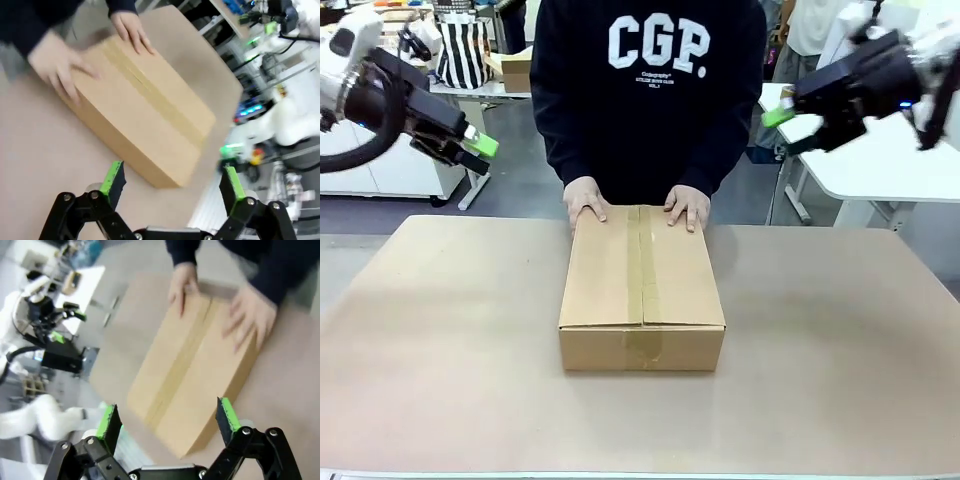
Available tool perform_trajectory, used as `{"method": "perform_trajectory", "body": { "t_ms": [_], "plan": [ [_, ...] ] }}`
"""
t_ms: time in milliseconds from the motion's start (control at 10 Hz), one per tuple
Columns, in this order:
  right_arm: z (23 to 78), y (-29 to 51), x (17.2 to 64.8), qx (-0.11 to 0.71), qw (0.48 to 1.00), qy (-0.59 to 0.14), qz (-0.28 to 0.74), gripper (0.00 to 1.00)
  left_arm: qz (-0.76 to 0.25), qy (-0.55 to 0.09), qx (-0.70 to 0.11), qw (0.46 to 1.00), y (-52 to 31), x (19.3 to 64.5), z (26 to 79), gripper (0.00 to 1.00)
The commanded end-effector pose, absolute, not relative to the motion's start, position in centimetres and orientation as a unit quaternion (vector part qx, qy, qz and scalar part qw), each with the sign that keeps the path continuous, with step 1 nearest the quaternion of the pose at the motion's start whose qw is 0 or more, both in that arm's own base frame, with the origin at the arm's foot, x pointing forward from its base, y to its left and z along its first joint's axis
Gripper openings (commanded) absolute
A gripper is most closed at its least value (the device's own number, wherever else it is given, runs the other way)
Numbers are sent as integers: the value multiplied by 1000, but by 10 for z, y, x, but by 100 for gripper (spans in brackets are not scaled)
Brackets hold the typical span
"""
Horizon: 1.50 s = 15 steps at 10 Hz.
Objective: Pack the gift set into the box.
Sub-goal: Press and hold the closed box until the human finishes sealing it.
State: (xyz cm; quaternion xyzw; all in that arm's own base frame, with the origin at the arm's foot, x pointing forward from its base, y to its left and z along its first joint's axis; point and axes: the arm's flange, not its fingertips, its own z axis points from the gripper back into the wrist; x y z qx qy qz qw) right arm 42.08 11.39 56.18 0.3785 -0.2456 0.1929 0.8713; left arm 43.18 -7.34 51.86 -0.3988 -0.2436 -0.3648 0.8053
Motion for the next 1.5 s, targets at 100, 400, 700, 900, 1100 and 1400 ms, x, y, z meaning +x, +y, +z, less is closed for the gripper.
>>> {"method": "perform_trajectory", "body": {
  "t_ms": [100,400,700,900,1100,1400],
  "plan": [
    [531,145,423,398,745,-407,349,100,-501,-524,-271,633,-103,431,488,100],
    [556,140,425,354,819,-354,282,100,-436,-359,-325,759,-92,438,506,100],
    [538,169,424,394,731,-394,393,100,-522,-404,-366,656,-114,430,490,100],
    [506,161,428,425,648,-404,486,100,-606,-377,-459,529,-121,423,465,100],
    [456,166,432,411,626,-403,526,100,-630,-402,-462,478,-134,421,441,100],
    [387,197,437,414,597,-390,566,100,-649,-364,-465,479,-176,417,395,100]
  ]
}}
